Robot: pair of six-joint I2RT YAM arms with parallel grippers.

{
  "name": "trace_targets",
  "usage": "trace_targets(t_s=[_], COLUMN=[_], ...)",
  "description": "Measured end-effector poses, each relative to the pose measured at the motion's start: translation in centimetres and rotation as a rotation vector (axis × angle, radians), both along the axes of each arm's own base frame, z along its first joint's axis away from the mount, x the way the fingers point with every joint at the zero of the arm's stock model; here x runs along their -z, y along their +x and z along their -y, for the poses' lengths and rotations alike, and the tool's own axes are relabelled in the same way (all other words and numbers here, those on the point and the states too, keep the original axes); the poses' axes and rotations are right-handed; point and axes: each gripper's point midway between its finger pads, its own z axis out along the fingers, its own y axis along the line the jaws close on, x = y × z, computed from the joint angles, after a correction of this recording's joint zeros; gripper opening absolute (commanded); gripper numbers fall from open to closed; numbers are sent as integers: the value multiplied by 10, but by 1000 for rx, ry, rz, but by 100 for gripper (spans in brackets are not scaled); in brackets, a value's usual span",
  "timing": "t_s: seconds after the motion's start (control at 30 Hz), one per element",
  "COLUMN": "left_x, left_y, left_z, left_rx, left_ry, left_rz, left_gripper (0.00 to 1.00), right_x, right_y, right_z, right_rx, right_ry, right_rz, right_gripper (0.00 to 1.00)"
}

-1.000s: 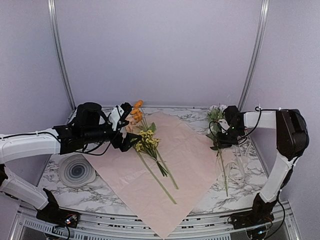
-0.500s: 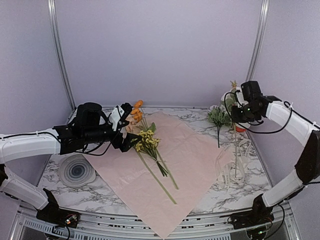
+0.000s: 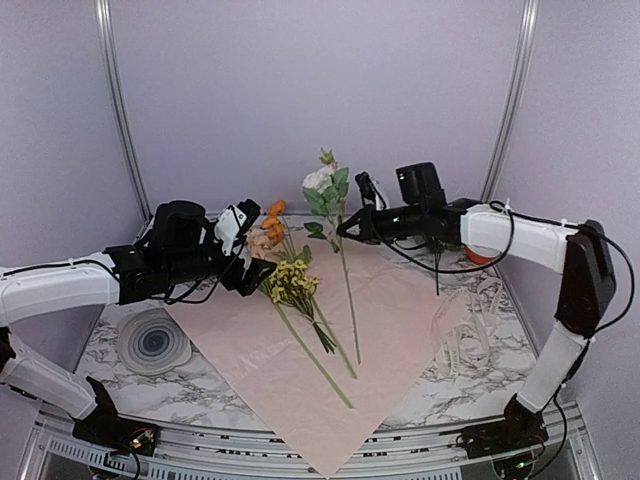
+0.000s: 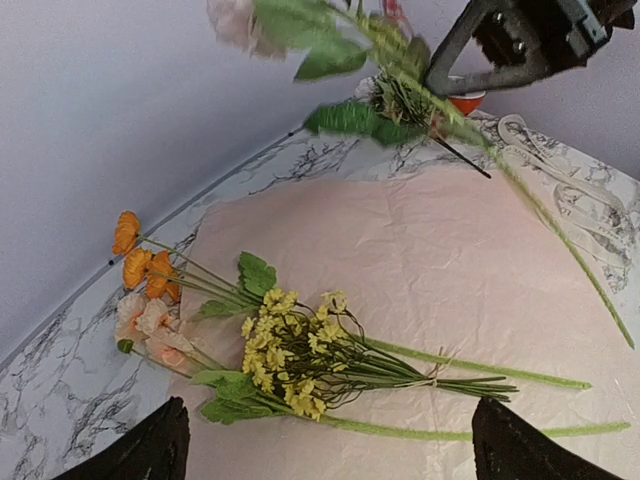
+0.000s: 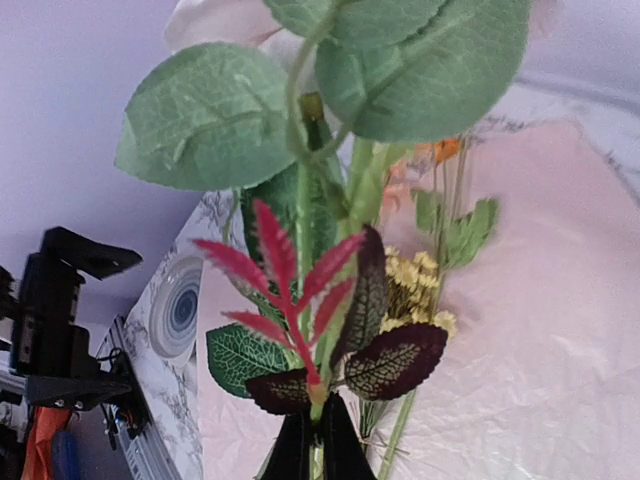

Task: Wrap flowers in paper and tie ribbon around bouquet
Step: Place the fake flower on the flattened wrapping paper, then adjust the flattened wrapping paper at the center of the board.

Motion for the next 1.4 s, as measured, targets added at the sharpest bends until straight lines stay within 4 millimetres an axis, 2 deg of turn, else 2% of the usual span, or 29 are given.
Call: trace_targets(t_s=[0.07, 0.13, 0.27, 0.33, 0.4, 0.5, 0.57, 0.63, 0.7, 0.77, 0.8, 0.83, 0.87, 0.97, 1.03, 1.1, 1.13, 1.23, 1.33, 1.4], left_x=[-1, 0, 3, 4, 5, 5, 5, 5, 5, 5, 6, 7, 8, 10, 8, 4, 3, 3, 12, 21], left_y=[5, 7, 9, 10, 10, 10, 11, 11, 12, 12, 12, 13, 14, 19, 23, 26, 28, 31, 32, 31], left_z=[-5, -9, -13, -14, -15, -16, -17, -18, -18, -18, -18, -19, -20, -26, -28, -26, -25, -24, -33, -41], left_rx=[-36, -61, -81, -87, -90, -92, -96, -99, -100, -100, -101, -106, -112, -145, -166, -176, -178, -194, -248, -293], left_ry=[16, 30, 48, 53, 59, 67, 71, 74, 75, 78, 82, 91, 100, 132, 146, 148, 146, 149, 169, 180], left_rz=[11, 15, 15, 15, 16, 20, 24, 26, 27, 28, 30, 34, 38, 45, 46, 45, 42, 21, -24, -56], left_gripper=[99, 99, 99, 99, 99, 99, 99, 99, 99, 99, 99, 99, 99, 99, 99, 99, 99, 99, 99, 99], right_x=[42, 92, 158, 173, 177, 175, 172, 168, 161, 150, 143, 140, 138, 150, 166, 183, 193, 217, 233, 238], right_y=[7, 10, 13, 17, 23, 31, 38, 49, 66, 87, 100, 107, 114, 123, 124, 124, 123, 120, 118, 118], right_z=[-29, -50, -52, -52, -54, -53, -44, -23, 16, 70, 106, 131, 160, 232, 263, 277, 281, 278, 272, 269], right_rx=[-43, -70, -49, -37, -32, -25, -9, 39, 133, 270, 361, 424, 491, 624, 664, 664, 653, 606, 564, 544], right_ry=[-26, -68, -138, -158, -167, -179, -204, -237, -295, -380, -445, -483, -531, -633, -672, -686, -688, -689, -685, -675], right_rz=[-105, -223, -378, -407, -410, -405, -388, -370, -337, -290, -254, -245, -240, -280, -326, -366, -387, -432, -460, -464], right_gripper=[0, 0, 1, 14, 32, 44, 49, 57, 68, 82, 86, 90, 91, 80, 70, 60, 59, 56, 51, 43])
